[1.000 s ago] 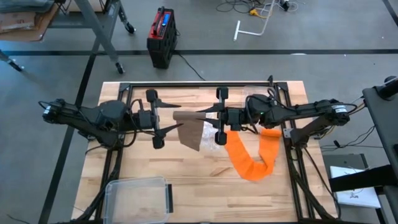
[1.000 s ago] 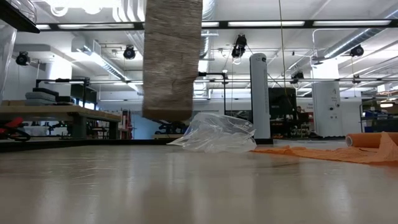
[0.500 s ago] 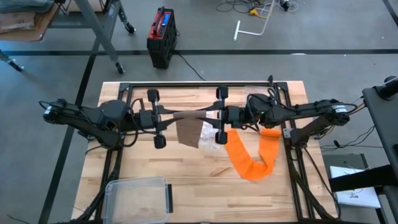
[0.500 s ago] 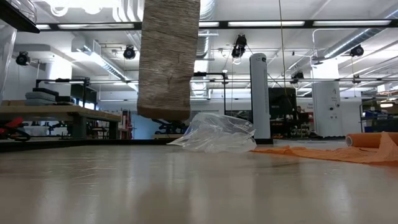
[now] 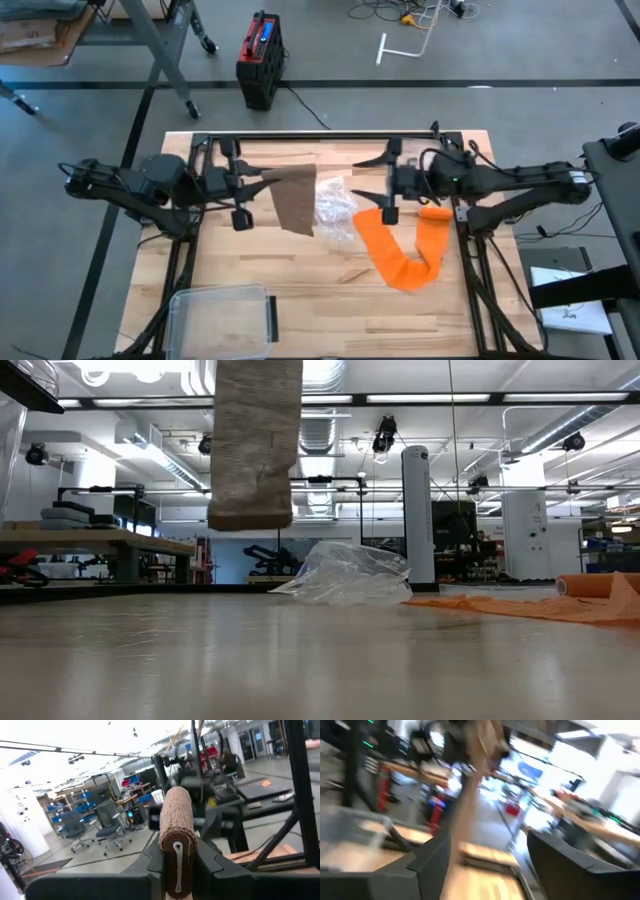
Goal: Roll bandage
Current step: Roll the brown bandage
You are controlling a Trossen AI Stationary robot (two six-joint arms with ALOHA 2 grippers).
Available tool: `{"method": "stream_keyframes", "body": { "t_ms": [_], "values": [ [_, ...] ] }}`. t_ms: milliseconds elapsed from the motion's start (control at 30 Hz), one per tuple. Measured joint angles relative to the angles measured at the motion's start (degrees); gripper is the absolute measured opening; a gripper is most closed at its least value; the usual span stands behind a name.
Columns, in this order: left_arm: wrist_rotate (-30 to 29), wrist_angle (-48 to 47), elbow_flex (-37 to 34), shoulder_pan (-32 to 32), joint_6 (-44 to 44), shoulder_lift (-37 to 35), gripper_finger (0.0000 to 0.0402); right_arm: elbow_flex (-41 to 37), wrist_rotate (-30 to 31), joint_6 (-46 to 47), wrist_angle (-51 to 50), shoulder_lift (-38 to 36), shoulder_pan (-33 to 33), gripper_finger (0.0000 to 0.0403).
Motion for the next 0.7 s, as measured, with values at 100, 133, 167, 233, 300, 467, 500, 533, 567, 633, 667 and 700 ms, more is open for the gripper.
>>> {"method": "stream_keyframes", "body": {
  "t_ms": [100, 133, 167, 233, 300, 467, 500, 533, 567, 633, 667, 700],
  "values": [
    [-0.01, -1.58, 0.02, 0.04, -0.74, -0.57, 0.0044, -5.76, 1.61, 2.7, 0.79, -6.56, 0.02, 0.0269],
    [-0.02, -2.41, 0.0, 0.02, -0.94, -0.61, 0.0047, -7.27, 1.6, 4.09, 0.69, -8.65, 0.04, 0.0269],
    [0.01, -2.97, -0.01, 0.02, -1.05, -0.59, 0.0048, -8.53, 1.59, 5.55, 0.66, -10.72, 0.04, 0.0268],
    [0.01, -3.06, -0.11, 0.02, -1.31, -0.42, 0.0047, -11.59, 1.21, 8.28, -1.41, -14.84, 0.23, 0.026],
    [0.01, -3.0, -0.11, 0.02, -1.56, 0.08, 0.0044, -15.2, 0.05, 11.25, -1.78, -18.68, 0.83, 0.0246],
    [0.05, -3.36, -0.33, 0.02, -2.63, 1.72, 0.0043, -27.88, 0.0, 15.55, -0.5, -29.45, 1.47, 0.0192],
    [0.05, -3.34, -0.35, 0.02, -2.65, 2.01, 0.0043, -30.74, -0.09, 16.31, 0.6, -31.23, 1.43, 0.018],
    [0.05, -3.1, -0.35, 0.02, -2.82, 2.28, 0.0043, -33.36, -0.81, 17.11, 2.33, -32.76, 1.44, 0.0168],
    [0.05, -2.97, -0.35, 0.02, -2.88, 2.55, 0.0043, -36.02, -1.65, 17.75, 4.09, -34.15, 1.44, 0.0156],
    [0.04, -2.61, -0.35, 0.02, -2.9, 3.33, 0.0044, -40.7, -3.22, 19.07, 7.1, -36.15, 1.44, 0.0131],
    [0.07, -2.26, -0.35, 0.02, -2.9, 3.64, 0.0044, -42.77, -3.87, 19.42, 8.55, -37.01, 1.44, 0.0118],
    [0.08, -2.12, -0.36, 0.02, -2.91, 3.89, 0.0044, -44.6, -4.64, 19.96, 9.42, -37.87, 1.42, 0.0105]
  ]
}}
